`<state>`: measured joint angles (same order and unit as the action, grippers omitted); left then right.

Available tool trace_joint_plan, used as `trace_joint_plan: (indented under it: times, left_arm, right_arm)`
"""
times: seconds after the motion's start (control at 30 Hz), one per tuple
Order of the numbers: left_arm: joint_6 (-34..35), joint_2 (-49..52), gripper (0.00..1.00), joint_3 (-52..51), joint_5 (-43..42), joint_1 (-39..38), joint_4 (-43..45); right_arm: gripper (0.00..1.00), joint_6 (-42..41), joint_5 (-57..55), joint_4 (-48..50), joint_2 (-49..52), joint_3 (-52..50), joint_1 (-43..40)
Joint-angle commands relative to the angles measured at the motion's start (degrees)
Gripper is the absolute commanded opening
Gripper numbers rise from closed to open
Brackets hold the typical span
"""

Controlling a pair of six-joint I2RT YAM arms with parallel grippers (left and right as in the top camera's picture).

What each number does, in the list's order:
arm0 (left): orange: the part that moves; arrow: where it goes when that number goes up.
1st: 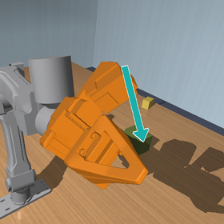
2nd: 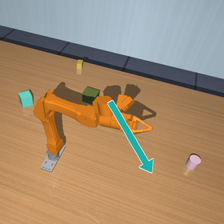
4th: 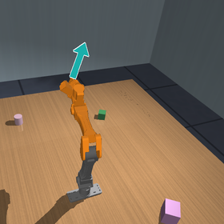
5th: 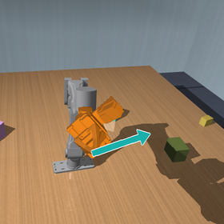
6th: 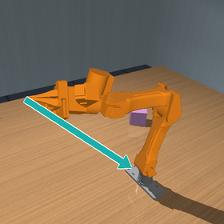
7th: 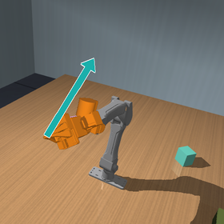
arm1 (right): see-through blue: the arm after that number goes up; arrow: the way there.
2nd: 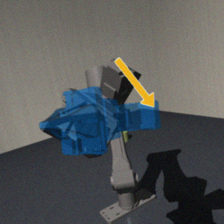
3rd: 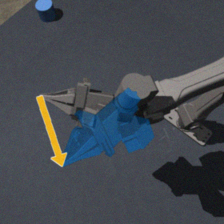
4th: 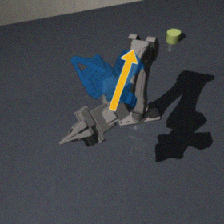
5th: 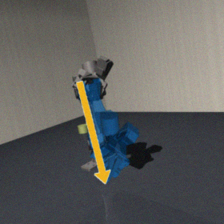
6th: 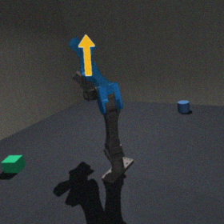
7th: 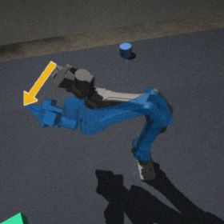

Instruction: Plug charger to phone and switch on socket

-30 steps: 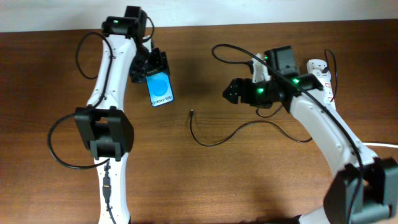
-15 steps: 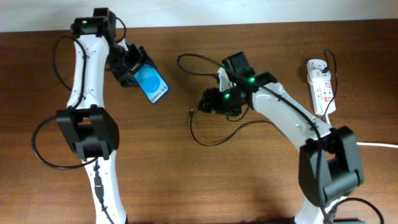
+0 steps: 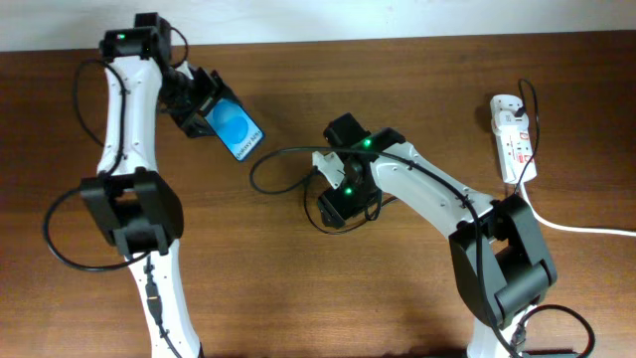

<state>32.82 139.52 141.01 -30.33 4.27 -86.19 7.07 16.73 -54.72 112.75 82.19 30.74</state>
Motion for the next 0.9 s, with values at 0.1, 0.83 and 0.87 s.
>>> trace_joint_plan:
  times: [0.1, 0.83, 0.87]
  left_arm:
    - [1.03, 0.28, 0.00, 1.66, -4.66, 3.89, -0.11]
    - [1.01, 0.28, 0.00, 1.64, -4.44, 3.61, -0.20]
    - [1.01, 0.28, 0.00, 1.64, -4.42, 3.61, -0.22]
  right_arm:
    - [0.57, 10.73, -1.42, 1.22, 1.09, -1.70, 5.01]
    - [0.19, 8.17, -6.88, -7.98, 1.09, -1.49, -9.27]
    - [0.24, 8.20, -6.93, -7.98, 1.09, -1.49, -9.31]
